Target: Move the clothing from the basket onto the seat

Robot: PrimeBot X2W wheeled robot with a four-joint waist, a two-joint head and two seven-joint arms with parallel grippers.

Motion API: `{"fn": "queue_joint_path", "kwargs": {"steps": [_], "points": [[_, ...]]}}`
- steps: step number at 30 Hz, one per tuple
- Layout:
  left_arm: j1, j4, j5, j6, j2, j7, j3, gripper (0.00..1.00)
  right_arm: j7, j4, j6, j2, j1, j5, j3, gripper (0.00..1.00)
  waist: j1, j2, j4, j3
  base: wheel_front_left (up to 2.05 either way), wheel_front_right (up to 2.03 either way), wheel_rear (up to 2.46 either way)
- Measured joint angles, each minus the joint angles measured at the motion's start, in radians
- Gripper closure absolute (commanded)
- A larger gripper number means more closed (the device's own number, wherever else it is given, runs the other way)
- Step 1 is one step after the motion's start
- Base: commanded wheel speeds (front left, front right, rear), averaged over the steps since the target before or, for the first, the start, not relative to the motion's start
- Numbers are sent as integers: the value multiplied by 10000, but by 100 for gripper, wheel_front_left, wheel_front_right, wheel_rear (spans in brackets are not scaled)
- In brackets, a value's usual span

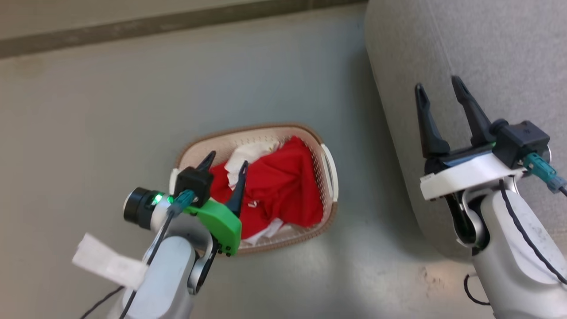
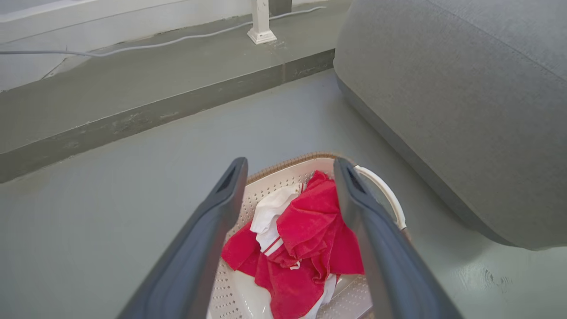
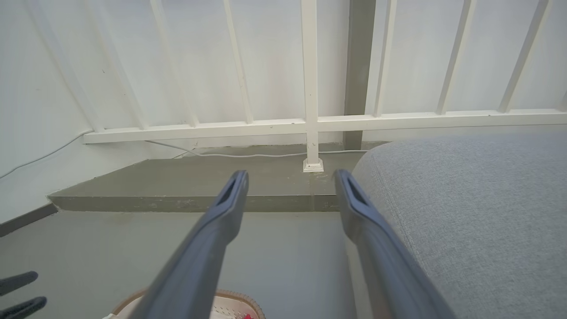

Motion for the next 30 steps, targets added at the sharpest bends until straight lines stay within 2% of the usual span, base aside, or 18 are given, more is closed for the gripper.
{"fn": "queue_joint_path", "kwargs": {"steps": [12,23,30], "points": [[-1259,1549,380,-351,-36,978,-554,0,0,-510,265,466,-1034,-4,174,0,1,0,-626,1670,0,0,0],[-2476,2688,991,-265,13,1287,-560,0,-2,-763,387,805,-1592,-4,286,0,1,0,-1371,3106,0,0,0],[-3043,3292,1035,-128,405,1360,-263,0,-2,-849,474,1064,-1687,35,443,0,1,0,-1917,3855,0,0,0]]}}
